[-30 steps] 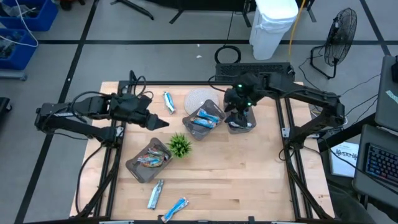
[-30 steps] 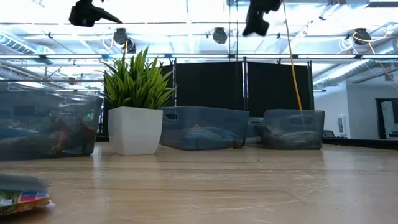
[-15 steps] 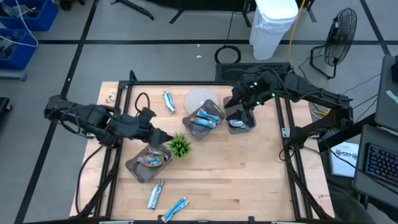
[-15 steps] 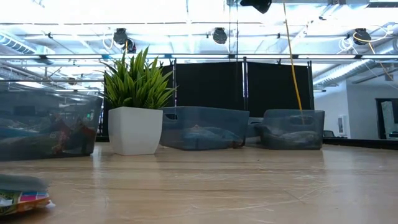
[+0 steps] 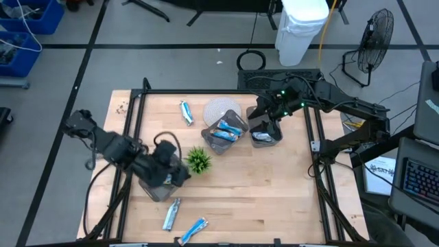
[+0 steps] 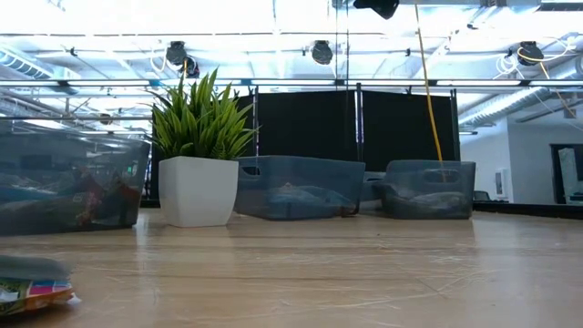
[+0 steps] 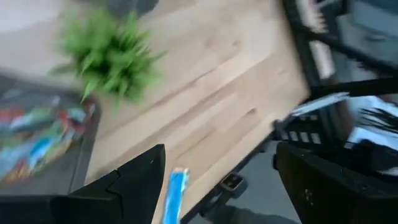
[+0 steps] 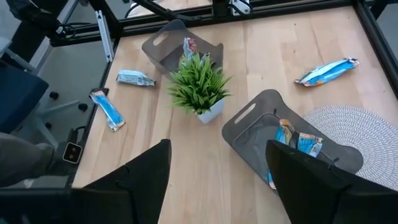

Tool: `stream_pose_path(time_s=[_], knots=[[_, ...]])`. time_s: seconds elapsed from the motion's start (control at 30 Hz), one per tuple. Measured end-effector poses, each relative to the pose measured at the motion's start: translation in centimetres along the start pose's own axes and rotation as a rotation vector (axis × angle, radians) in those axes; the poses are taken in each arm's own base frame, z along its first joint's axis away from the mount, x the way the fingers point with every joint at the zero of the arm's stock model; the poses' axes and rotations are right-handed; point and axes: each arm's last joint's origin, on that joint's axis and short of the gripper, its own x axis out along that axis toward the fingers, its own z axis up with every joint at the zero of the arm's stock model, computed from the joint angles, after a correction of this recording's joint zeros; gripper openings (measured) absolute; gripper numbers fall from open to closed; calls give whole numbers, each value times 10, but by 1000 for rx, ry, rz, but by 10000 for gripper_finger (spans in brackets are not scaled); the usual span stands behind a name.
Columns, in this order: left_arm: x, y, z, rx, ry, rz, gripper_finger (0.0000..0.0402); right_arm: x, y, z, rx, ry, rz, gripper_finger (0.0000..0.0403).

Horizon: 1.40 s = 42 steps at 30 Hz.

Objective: Pick and place Granola Bars by type
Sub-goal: Put the blue granola bar into the top right black bin

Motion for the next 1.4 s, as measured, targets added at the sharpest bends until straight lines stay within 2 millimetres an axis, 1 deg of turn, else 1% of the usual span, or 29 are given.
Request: stream_pose_path(time_s=[0.1, 0.3, 0.53, 0.67, 0.87, 1.03, 1.2, 1.4], knots=[[12, -1, -15, -69, 17, 76, 304, 0, 0, 0, 1, 2, 0, 256], [36, 5, -47, -192, 49, 266, 305, 0, 0, 0, 1, 2, 1, 259], [64, 5, -82, -285, 123, 397, 305, 0, 0, 0, 1, 2, 1, 260], [79, 7, -99, -284, 139, 459, 305, 0, 0, 0, 1, 2, 1, 259], [109, 12, -120, -241, 121, 555, 305, 0, 0, 1, -5, -12, 0, 263], [139, 20, -144, -274, 226, 681, 305, 0, 0, 2, -9, -23, 0, 263], [163, 28, -167, -278, 226, 732, 305, 0, 0, 2, -10, -24, 0, 263], [181, 36, -177, -263, 198, 781, 305, 0, 0, 3, -30, -26, 0, 263]])
